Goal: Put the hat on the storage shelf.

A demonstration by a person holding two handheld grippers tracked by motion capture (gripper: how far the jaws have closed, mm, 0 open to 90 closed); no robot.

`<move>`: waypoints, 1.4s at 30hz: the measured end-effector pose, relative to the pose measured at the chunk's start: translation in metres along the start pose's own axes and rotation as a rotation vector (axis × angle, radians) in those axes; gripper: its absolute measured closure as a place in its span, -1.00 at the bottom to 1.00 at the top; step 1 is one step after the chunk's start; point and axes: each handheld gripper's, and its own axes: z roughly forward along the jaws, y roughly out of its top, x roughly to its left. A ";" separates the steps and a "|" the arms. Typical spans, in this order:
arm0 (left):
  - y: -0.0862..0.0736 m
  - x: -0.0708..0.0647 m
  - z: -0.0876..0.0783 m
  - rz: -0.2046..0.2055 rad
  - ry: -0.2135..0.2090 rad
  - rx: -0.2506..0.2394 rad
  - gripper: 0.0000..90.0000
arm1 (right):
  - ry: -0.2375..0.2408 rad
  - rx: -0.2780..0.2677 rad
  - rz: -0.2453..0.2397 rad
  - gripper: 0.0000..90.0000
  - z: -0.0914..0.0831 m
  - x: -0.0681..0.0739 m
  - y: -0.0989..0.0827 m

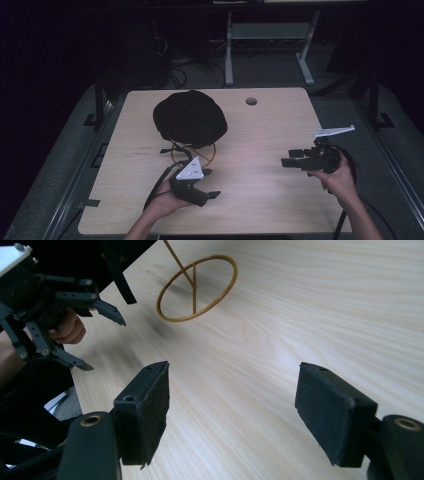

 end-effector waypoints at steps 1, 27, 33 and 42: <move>0.000 0.000 0.000 0.000 0.000 0.000 -0.43 | -0.002 -0.001 0.002 -0.35 0.000 0.000 -0.002; -0.003 -0.001 0.002 0.011 0.001 0.001 -0.43 | -0.016 -0.020 0.025 -0.38 -0.014 0.003 -0.066; -0.002 -0.001 0.002 0.006 -0.005 -0.004 -0.43 | -0.013 -0.032 0.045 -0.39 -0.020 0.003 -0.082; -0.001 -0.001 0.003 0.001 -0.005 -0.014 -0.44 | -0.019 -0.065 0.062 -0.43 -0.028 0.008 -0.107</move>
